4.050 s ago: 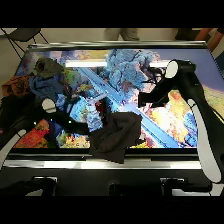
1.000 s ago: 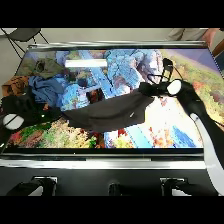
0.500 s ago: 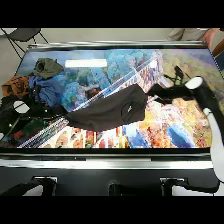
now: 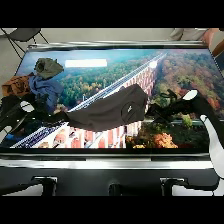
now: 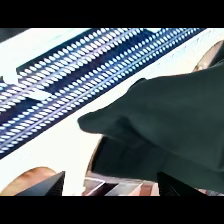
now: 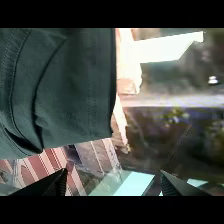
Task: Fold the shirts.
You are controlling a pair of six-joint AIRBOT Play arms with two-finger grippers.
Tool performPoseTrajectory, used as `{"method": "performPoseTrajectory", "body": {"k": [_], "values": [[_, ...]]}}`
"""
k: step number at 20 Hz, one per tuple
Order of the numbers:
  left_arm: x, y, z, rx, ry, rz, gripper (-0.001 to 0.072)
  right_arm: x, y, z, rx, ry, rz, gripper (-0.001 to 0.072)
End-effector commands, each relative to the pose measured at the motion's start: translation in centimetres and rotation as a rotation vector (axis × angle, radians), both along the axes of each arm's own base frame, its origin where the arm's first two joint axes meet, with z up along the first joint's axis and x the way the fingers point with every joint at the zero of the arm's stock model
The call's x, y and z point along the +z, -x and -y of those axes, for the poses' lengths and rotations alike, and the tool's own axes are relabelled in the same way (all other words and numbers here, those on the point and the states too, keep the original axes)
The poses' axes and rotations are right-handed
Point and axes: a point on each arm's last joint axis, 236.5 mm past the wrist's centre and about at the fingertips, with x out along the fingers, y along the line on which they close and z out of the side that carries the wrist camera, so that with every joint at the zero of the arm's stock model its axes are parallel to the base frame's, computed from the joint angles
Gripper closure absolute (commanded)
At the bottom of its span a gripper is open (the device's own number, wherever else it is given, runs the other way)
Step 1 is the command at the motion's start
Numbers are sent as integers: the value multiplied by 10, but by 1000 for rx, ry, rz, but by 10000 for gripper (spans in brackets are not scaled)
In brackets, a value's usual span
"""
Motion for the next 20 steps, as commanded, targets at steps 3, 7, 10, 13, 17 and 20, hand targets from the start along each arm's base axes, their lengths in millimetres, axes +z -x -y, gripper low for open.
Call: {"method": "performPoseTrajectory", "body": {"k": [3,7,10,13,17,20], "values": [[-23,-7,24,-9,79,-19,37,-24,1,-44,34,-54,-31,26],[-24,-21,38,23,95,21,438,-45,-5,-72,56,-41,-16,47],[-16,-26,45,-5,107,53,680,-47,-28,-76,18,-6,79,454],[23,-41,46,-87,93,189,681,-37,-35,-71,5,14,115,668],[174,-70,44,-138,46,589,681,39,-41,-55,140,118,295,669],[371,-63,29,-39,-2,1093,682,183,-56,-31,185,259,635,669]]}}
